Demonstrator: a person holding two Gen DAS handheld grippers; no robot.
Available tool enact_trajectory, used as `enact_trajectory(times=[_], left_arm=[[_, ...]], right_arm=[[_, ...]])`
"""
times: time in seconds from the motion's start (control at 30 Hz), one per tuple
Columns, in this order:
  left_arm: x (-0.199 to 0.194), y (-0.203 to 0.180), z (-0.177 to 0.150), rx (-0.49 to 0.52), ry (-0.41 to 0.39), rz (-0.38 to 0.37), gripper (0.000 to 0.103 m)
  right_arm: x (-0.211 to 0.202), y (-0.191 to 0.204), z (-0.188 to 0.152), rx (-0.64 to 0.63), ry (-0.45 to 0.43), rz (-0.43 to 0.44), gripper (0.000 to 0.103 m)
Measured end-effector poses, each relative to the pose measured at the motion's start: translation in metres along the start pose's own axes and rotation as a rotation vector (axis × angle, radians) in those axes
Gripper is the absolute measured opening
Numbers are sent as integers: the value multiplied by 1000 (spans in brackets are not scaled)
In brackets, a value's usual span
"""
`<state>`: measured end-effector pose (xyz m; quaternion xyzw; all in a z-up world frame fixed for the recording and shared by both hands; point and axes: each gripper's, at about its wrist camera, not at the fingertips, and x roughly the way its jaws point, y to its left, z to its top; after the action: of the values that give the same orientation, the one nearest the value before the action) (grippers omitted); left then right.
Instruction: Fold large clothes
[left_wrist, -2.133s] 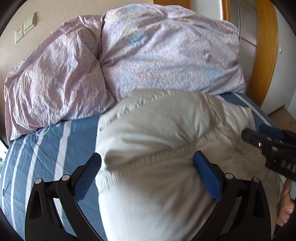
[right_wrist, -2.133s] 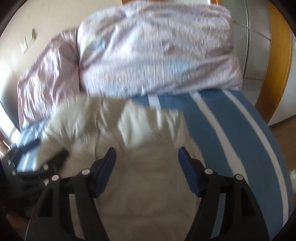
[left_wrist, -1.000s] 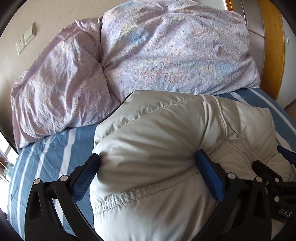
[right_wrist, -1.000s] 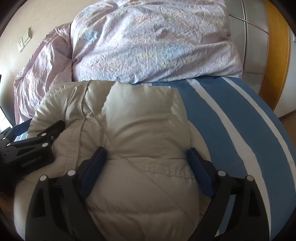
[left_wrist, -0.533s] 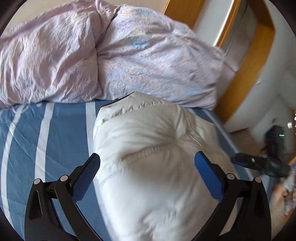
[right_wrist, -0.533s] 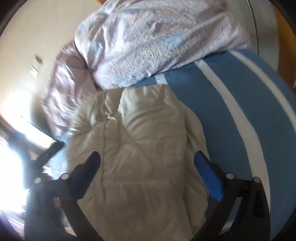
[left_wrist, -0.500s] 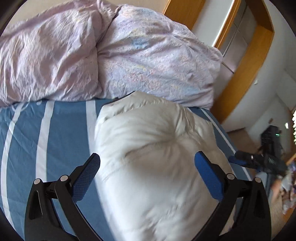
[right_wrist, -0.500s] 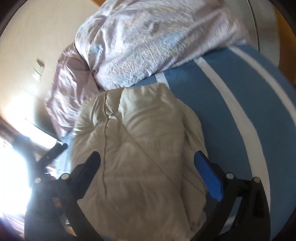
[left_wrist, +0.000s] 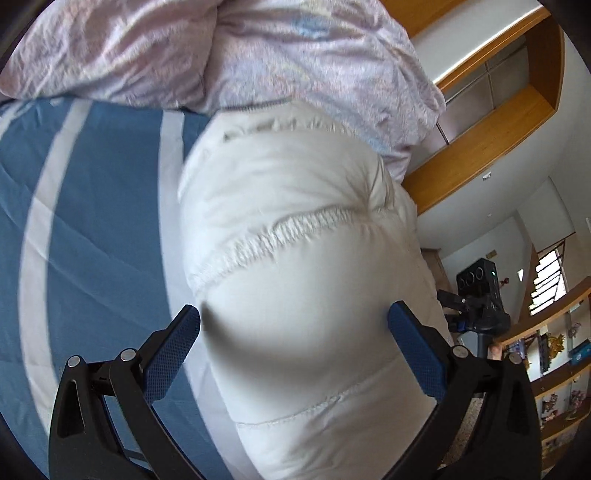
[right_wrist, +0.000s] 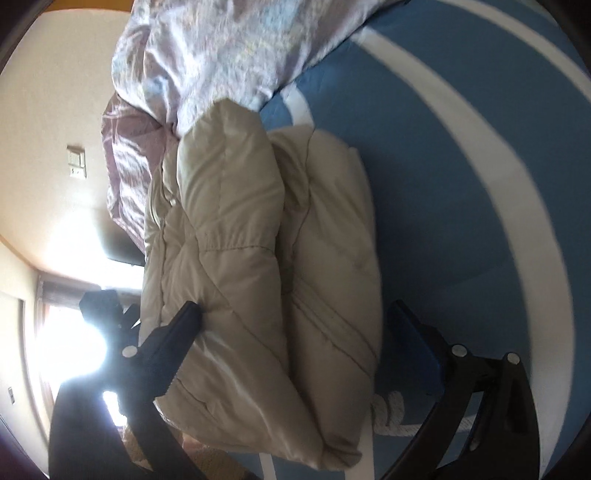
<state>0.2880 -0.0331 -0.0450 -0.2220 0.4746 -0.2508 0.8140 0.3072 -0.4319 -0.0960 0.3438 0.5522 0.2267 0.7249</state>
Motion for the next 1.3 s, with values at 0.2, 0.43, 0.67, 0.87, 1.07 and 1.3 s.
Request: enact_trajectory(times=[0.2,0.43,0.67,0.87,1.07,1.3], left_arm=[[7,6,1,-17,2,-30,102],[12,15,-1,-34,6,-72,102],[16,20,-1,-56,9,-99,102],[16,25,-4,-89,-20,-118,102],[14,21,-9,-92,-69,-112,102],[-1,9,-7,-41,-96,-104,85]], right_arm=[[18,-3,7,-8,70,59,101],[33,8,17,-76,140,56,101],[42,15,22,-110,168,68,101],[52,21,22,-127,141,132,101],[54,20,10,-159,87,191,92],[45,25,-4,-205,21,285,65]])
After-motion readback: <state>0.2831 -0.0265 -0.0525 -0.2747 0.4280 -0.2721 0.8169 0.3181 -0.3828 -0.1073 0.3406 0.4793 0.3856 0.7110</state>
